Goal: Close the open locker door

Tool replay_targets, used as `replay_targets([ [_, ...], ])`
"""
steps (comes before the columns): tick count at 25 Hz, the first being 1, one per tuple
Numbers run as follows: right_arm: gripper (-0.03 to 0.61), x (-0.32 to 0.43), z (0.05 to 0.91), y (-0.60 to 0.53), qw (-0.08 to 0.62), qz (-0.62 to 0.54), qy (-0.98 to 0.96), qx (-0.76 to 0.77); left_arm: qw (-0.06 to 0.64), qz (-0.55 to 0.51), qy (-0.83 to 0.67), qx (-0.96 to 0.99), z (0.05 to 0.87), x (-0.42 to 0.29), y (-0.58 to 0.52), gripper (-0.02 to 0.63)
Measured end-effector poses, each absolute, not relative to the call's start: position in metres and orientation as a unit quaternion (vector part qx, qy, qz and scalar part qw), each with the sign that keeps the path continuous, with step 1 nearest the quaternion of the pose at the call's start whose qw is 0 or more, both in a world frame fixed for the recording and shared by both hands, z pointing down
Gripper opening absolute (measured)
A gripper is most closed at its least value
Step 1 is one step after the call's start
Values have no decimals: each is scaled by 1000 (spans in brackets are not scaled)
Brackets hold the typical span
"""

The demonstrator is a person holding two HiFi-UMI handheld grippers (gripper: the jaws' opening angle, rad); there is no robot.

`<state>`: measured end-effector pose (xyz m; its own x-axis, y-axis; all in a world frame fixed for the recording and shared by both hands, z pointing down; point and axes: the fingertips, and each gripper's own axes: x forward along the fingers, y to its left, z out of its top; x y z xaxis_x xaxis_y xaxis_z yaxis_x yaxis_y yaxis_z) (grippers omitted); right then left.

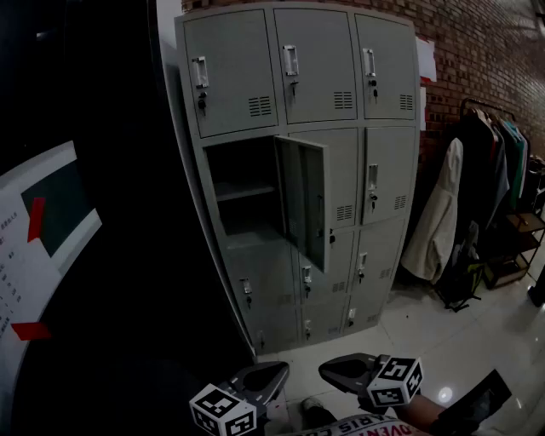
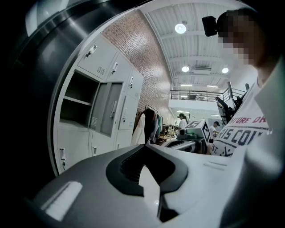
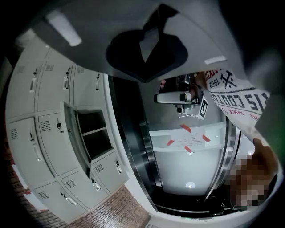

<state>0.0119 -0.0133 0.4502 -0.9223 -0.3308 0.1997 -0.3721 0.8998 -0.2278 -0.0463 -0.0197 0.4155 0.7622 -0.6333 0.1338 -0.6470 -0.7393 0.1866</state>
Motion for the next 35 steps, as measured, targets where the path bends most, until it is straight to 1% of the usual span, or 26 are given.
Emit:
replay_targets([
  [5,-8,11,440,-75,66,122,-974,178,108,31,-348,931,413,-47,-79,5],
  [15,-8,4,429,-196,75,119,-979,148,105,24,-363,926,399,-45,-205,5],
  [20,-6,21,424,-240,81,119,-975,168,119,23,-372,920,398,-51,-244,5],
  [28,-7,97,368,-335,13,101,-958,269,125,23,-373,919,404,-49,-287,5],
  [30,-6,107,356,-354,-3,103,-956,277,125,23,-376,918,404,-50,-297,5],
  [35,-7,117,334,-398,-14,73,-952,298,118,23,-378,918,402,-50,-317,5],
])
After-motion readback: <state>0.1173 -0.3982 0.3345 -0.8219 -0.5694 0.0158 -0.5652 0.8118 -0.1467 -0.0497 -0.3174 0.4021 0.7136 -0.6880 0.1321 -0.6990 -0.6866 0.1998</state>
